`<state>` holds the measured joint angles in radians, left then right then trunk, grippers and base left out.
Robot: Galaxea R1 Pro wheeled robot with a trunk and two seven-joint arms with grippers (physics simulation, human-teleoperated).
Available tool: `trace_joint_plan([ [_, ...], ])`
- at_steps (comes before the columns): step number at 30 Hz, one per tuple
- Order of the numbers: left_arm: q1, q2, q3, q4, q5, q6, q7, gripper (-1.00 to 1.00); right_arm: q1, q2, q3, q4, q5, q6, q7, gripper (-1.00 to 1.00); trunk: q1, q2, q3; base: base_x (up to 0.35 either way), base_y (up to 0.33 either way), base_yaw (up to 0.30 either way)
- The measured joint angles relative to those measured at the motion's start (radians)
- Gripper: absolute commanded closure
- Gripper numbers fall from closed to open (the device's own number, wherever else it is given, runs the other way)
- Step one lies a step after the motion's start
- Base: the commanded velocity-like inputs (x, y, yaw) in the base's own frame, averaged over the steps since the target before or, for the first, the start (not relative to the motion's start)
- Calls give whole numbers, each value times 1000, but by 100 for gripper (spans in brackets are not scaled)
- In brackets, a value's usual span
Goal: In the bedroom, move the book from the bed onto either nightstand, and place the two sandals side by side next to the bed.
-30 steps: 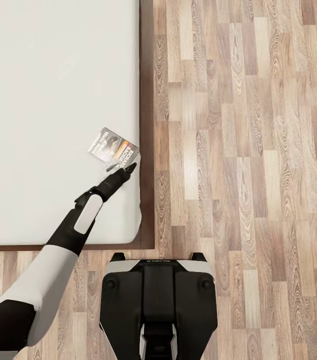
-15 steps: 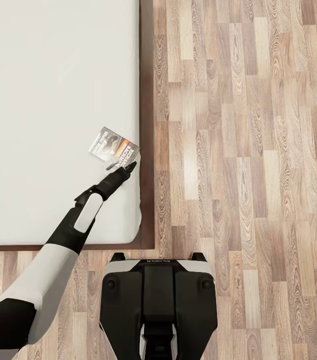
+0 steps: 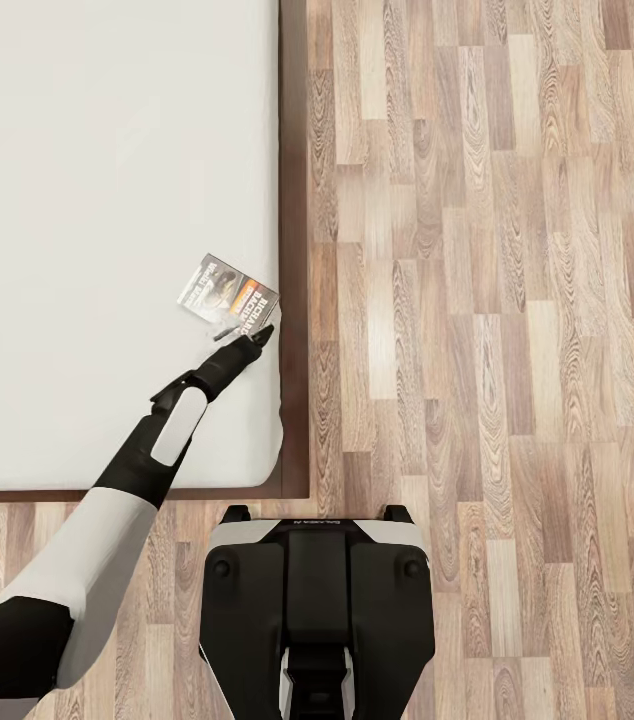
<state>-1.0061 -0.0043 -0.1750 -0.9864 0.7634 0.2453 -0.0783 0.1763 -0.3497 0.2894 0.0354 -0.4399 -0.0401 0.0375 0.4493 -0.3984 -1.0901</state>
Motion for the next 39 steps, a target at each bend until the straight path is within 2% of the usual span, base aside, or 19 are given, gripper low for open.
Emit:
trace_joint_plan([
  [1, 0, 0, 0, 0, -1, 0, 0, -100, 0, 0, 0, 0, 0, 0, 0, -100, 0, 0, 0, 0, 0, 0],
  [5, 0, -16, 2, 0, -41, 0, 0, -100, 0, 0, 0, 0, 0, 0, 0, -100, 0, 0, 0, 0, 0, 0],
  [10, 0, -29, 3, 0, -63, 0, 0, -100, 0, 0, 0, 0, 0, 0, 0, -100, 0, 0, 0, 0, 0, 0],
  [20, 0, -47, 4, 0, -71, 0, 0, -100, 0, 0, 0, 0, 0, 0, 0, -100, 0, 0, 0, 0, 0, 0],
  [39, -1, -57, 3, 0, -72, 1, 1, -100, 0, -1, 0, 0, 0, 0, 0, -100, 0, 0, 0, 0, 0, 0],
])
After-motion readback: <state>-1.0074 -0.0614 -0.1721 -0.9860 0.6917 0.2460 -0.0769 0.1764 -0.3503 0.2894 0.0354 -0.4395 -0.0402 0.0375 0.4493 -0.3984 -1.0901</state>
